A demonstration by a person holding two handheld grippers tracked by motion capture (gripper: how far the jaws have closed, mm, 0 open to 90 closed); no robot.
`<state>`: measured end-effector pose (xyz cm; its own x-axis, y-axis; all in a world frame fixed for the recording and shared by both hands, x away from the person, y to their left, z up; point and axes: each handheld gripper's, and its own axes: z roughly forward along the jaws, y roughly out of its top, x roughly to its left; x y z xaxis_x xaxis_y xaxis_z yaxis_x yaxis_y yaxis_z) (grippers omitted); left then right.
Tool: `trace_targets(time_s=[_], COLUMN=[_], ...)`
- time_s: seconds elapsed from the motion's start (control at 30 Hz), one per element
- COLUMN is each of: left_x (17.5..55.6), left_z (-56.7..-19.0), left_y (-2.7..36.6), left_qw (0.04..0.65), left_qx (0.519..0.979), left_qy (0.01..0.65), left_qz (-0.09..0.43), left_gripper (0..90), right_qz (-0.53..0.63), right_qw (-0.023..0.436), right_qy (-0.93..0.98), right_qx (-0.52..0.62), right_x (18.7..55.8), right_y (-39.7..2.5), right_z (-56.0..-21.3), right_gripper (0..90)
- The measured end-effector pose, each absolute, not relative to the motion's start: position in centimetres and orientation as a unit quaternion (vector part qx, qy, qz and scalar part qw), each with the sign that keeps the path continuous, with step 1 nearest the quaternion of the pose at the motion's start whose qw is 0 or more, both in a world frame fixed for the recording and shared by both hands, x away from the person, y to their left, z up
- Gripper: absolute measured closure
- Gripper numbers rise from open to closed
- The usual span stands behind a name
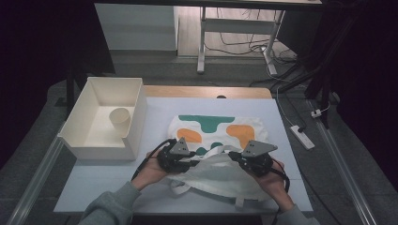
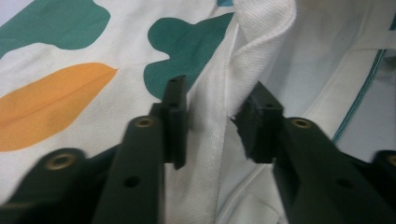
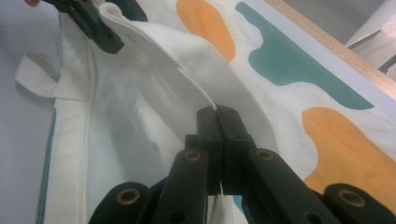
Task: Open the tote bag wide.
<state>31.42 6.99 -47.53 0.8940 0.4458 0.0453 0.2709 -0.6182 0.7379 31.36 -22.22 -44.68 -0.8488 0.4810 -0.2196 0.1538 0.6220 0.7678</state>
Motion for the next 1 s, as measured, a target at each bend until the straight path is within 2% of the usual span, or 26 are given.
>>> trace_targets(time_s=[0.13, 0.2, 0.4, 0.63, 1.0], left_x=[31.4, 31.3, 30.7, 30.0, 32.1], left_z=[-47.7, -47.7, -46.6, -44.1, -44.1], left_y=[7.0, 7.0, 7.4, 8.0, 7.6], left_qw=[0.374, 0.373, 0.391, 0.414, 0.428], left_qx=[0.898, 0.899, 0.895, 0.884, 0.871], left_qy=[0.196, 0.194, 0.183, 0.179, 0.207], left_qz=[0.121, 0.121, 0.115, 0.125, 0.128], left_gripper=[80.9, 82.3, 83.1, 83.3, 83.1], right_qz=[0.394, 0.393, 0.409, 0.441, 0.436], right_qw=[0.205, 0.206, 0.208, 0.229, 0.252], right_qy=[0.878, 0.879, 0.871, 0.851, 0.843], right_qx=[0.178, 0.175, 0.174, 0.167, 0.190], right_x=[31.3, 31.3, 31.1, 31.0, 33.1], right_y=[-22.1, -22.1, -22.3, -22.3, -22.1], right_z=[-44.8, -44.8, -44.1, -42.2, -42.3], right_gripper=[88.6, 88.6, 88.6, 88.6, 88.5])
